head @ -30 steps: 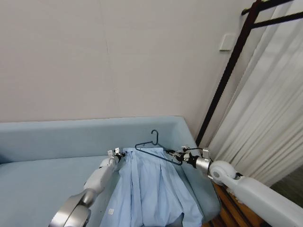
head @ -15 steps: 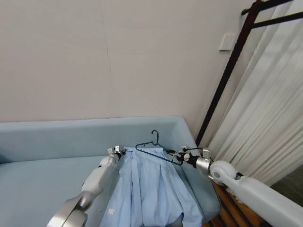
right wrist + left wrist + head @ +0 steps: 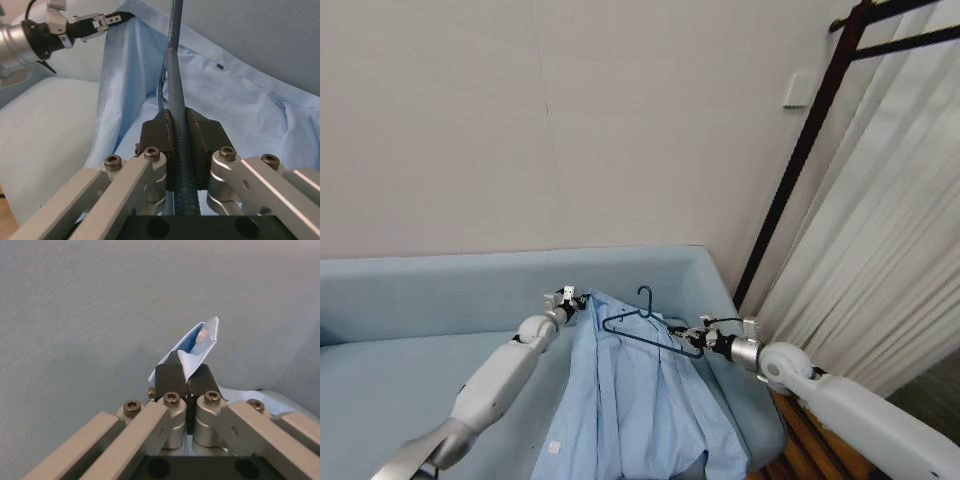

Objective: Pick up the clothes from the sofa and hang them on the clothes hanger.

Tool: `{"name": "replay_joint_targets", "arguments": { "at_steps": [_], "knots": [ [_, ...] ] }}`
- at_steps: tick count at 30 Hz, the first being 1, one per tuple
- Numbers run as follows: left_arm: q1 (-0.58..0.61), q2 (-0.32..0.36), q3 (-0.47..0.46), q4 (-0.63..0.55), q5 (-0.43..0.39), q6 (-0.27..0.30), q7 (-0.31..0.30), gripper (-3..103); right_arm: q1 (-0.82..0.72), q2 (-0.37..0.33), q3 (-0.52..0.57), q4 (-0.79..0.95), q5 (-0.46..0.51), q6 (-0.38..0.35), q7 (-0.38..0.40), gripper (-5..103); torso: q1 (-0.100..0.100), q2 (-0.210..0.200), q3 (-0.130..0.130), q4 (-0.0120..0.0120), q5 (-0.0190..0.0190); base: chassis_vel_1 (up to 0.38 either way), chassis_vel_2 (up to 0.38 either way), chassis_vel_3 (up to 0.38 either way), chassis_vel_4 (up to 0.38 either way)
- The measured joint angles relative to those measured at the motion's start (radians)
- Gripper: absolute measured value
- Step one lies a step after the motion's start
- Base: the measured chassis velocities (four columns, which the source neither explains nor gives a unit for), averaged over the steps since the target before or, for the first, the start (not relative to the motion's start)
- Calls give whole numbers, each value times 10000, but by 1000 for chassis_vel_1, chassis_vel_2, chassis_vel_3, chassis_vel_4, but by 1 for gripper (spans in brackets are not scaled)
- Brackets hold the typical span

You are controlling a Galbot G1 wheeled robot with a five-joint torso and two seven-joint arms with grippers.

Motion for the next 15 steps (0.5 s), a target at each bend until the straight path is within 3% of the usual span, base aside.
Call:
{"name": "replay_joint_targets", "arguments": {
  "at_steps": [15],
  "knots": [
    [388, 878, 183, -2434, -478, 442, -640, 0, 896, 1807, -1220, -815, 632, -396, 829, 8, 1, 0, 0, 0, 0, 0, 0, 0, 0]
  ]
}}
